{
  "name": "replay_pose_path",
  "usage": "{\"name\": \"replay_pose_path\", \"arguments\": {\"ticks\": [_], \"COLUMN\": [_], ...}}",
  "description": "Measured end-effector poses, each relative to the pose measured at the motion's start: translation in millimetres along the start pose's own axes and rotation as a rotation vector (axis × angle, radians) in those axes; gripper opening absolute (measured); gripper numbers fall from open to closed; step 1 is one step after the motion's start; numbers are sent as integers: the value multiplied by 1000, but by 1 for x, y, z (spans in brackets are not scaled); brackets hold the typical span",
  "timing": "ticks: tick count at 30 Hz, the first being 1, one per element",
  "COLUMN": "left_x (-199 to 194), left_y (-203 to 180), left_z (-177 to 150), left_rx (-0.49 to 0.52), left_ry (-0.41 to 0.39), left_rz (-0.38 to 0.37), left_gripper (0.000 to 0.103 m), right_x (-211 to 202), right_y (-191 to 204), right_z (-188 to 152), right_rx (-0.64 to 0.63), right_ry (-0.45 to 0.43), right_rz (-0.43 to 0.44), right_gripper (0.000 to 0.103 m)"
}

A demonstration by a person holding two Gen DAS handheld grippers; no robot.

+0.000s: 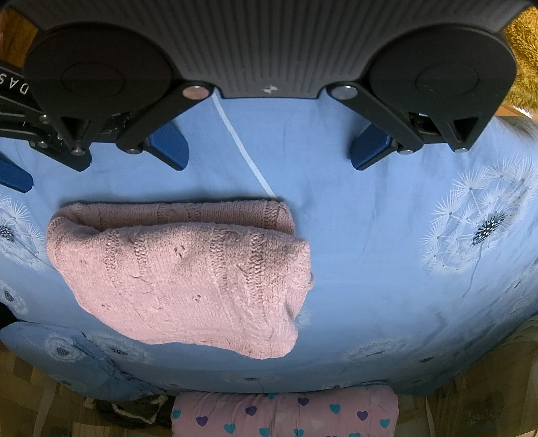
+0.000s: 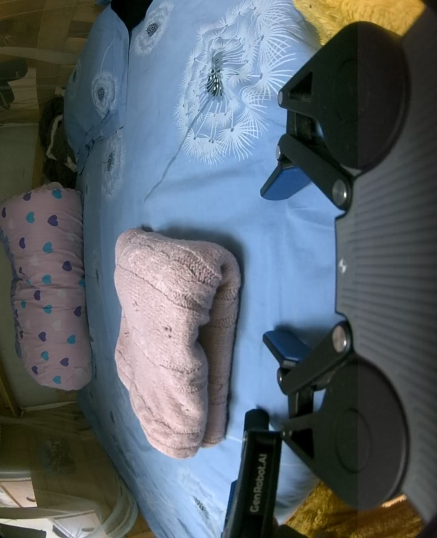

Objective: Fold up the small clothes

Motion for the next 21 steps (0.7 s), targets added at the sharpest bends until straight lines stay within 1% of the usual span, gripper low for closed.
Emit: {"name": "replay_pose_path", "arguments": {"ticks": [21], "left_x": [1], "left_y": [2], "left_z": [-1], "left_rx": [12], "left_ry": [6], "left_rz": [-3], "left_gripper": [103], "right_x": [0], "right_y": [0], "right_z": [0], "right_rx": [-1], "right_ry": [0], "right_rz": [-1], "right_gripper": [86]}}
Point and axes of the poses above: each gripper's, at about its wrist camera, not at the fingertips, and x roughly the way its jaws point, y to its left, z to its top, the point moved 6 cm from there along x, roughly the way its jaws point, and after that the axes turned 10 degrees about -z, right-handed, at the moved point
